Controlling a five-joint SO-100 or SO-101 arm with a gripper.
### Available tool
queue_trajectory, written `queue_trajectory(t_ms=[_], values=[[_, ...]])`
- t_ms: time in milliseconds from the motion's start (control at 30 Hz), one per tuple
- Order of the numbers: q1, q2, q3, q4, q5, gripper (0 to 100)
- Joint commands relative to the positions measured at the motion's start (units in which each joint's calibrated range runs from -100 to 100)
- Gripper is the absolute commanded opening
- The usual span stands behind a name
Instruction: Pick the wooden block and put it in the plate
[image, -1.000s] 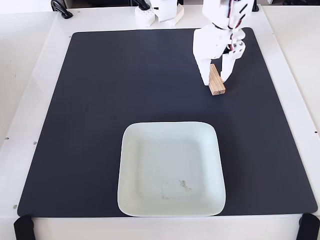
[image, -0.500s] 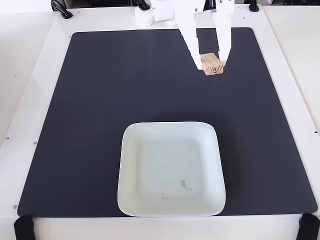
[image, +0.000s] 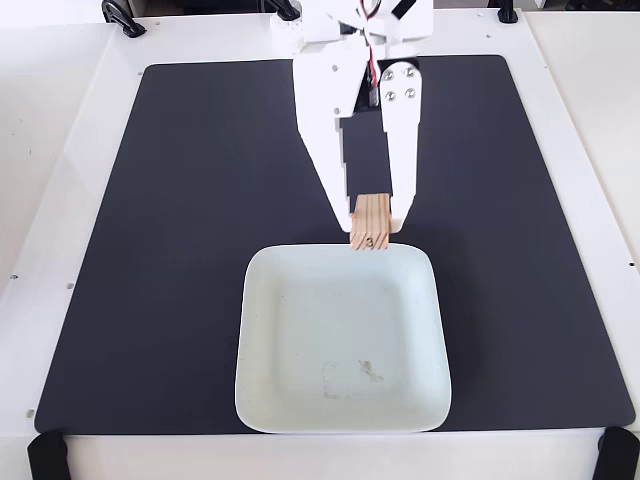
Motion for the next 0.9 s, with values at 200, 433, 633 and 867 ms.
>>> queue_trajectory(t_ms=[200, 433, 633, 867], values=[[3.60, 14.19, -21.20, -0.53, 0.21, 1], [4.39, 21.05, -28.85, -0.53, 0.21, 1], [5.39, 22.32, -29.57, -0.53, 0.21, 2], [5.39, 21.81, -28.94, -0.53, 0.21, 2]])
